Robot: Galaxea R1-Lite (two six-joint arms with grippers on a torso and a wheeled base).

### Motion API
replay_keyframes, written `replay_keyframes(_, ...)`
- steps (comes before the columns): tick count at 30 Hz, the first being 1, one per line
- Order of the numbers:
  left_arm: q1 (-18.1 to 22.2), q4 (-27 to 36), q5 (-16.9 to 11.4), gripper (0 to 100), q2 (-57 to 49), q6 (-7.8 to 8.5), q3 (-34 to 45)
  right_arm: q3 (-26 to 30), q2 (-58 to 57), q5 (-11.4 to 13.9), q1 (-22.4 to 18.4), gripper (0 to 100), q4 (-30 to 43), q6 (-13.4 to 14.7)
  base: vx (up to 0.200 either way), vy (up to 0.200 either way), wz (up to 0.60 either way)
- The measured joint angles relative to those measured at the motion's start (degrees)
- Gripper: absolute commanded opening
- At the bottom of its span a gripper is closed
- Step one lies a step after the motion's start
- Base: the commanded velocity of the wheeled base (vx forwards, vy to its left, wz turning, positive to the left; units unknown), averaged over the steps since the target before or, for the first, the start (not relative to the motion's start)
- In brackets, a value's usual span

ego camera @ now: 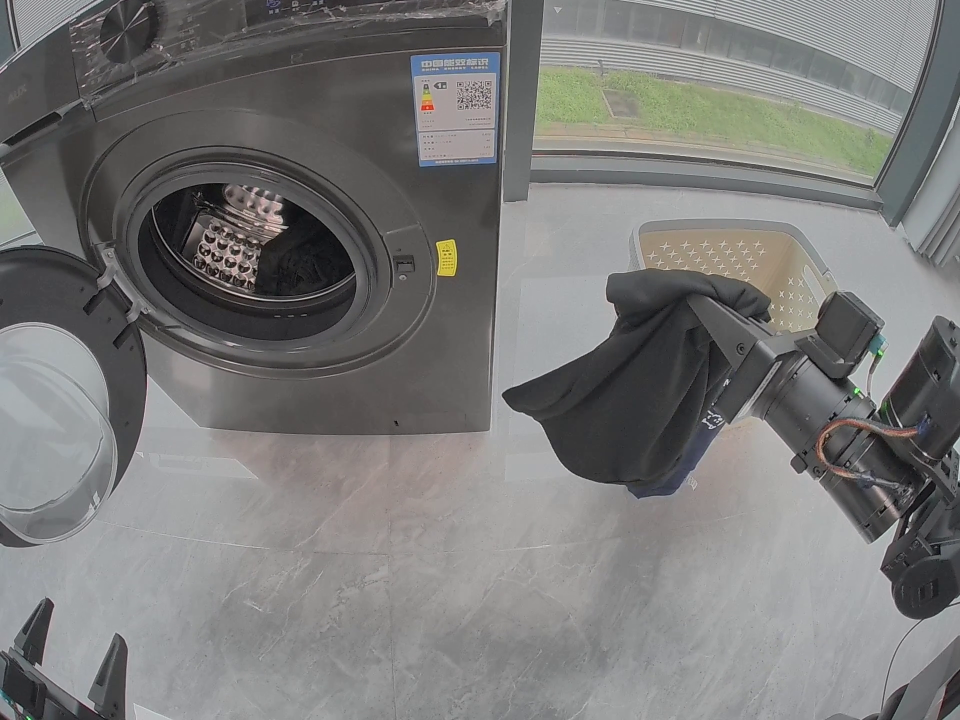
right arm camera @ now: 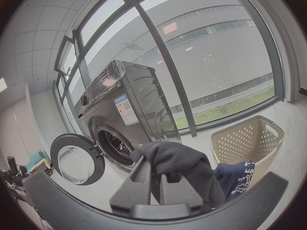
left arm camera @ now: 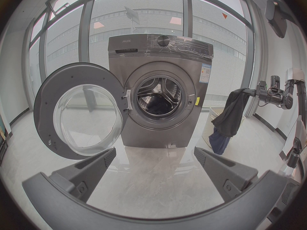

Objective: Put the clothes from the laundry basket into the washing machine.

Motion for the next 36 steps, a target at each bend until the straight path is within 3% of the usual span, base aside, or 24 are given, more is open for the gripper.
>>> replay_keyframes(25,0.0,0.0,0.0,100,0.0,-0.02,0.0,-0.2,0.0,-0.2,-0.6,0,0.1,0.0,0.0,0.2,0.0)
replay_keyframes(36,0.0,0.0,0.0,100,0.0,-0.02,0.0,-0.2,-0.1,-0.2,-0.9,0,0.1,0.0,0.0,0.0,0.0)
